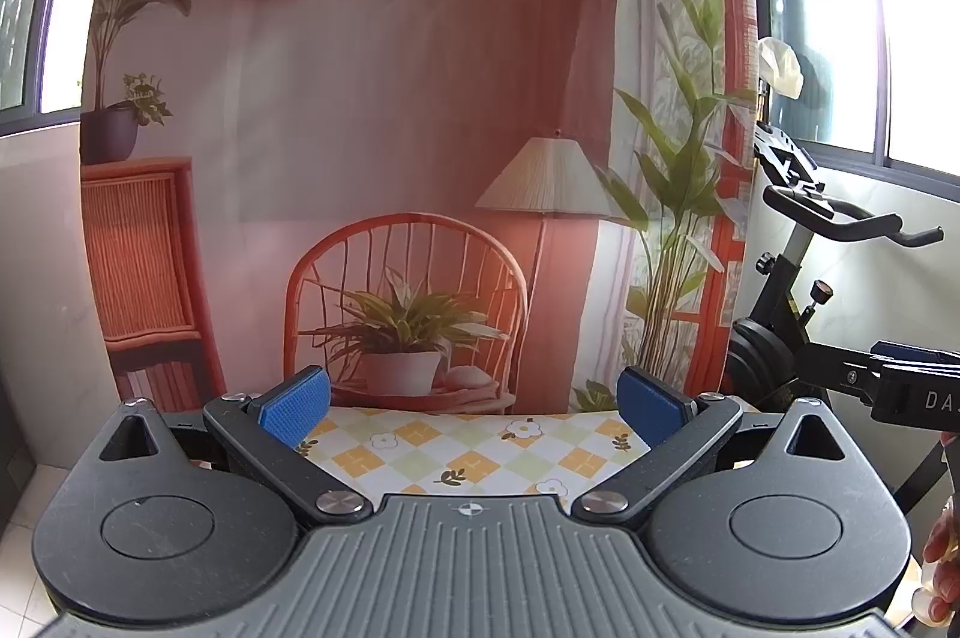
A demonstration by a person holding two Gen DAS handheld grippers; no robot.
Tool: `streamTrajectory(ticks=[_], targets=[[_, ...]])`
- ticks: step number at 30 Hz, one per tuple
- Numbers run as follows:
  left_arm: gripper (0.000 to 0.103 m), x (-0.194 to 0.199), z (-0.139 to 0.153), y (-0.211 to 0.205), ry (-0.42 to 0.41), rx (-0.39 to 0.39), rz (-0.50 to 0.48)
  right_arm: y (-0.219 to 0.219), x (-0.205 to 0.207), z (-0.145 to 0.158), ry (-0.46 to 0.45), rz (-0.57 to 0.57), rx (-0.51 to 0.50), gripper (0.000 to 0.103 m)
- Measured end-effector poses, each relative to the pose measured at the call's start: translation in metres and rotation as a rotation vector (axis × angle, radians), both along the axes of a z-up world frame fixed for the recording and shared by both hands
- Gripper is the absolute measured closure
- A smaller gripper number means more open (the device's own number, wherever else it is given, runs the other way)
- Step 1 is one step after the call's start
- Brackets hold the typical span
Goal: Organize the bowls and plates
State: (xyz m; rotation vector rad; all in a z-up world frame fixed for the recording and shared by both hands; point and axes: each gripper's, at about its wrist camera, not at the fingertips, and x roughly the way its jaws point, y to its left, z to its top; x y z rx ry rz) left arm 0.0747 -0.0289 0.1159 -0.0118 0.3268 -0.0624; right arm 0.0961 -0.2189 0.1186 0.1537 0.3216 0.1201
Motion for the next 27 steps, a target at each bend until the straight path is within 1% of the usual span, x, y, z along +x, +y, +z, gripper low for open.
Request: streamTrajectory(ticks=[27], targets=[[0.0,0.002,-0.0028,-0.0005,0.015,0.005,-0.004,-0.0027,0.0006,0.0009,0.003,-0.001,0.001,0.0]])
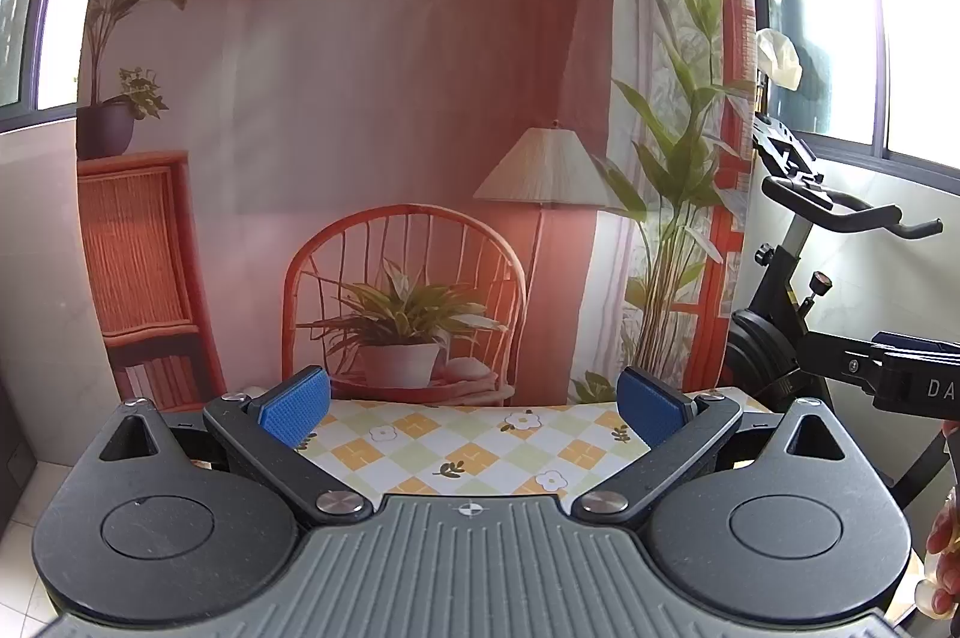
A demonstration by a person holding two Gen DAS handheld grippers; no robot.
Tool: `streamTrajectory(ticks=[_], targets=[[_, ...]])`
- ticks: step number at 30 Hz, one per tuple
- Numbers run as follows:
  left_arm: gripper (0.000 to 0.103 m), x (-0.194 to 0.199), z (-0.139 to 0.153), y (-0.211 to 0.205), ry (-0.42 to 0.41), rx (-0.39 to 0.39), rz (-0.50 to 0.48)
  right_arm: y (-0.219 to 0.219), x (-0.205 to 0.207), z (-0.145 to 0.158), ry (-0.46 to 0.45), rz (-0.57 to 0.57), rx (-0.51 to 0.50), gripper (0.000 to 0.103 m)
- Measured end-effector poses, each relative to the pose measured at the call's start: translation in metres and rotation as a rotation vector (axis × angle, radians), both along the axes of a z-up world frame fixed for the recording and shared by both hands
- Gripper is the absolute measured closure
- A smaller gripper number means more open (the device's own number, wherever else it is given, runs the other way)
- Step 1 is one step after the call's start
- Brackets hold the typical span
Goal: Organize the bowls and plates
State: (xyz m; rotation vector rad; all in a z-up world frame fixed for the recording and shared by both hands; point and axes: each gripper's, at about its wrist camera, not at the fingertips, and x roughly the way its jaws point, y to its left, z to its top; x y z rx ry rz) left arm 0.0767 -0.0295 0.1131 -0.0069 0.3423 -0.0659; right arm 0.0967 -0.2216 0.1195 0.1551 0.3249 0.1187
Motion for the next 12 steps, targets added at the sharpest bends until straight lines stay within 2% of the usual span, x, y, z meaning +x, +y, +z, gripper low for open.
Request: streamTrajectory(ticks=[12], targets=[[0.0,0.0005,-0.0023,0.0014,0.005,0.0,-0.002,-0.0046,0.0025,-0.0042,0.008,-0.002,0.003,0.0]])
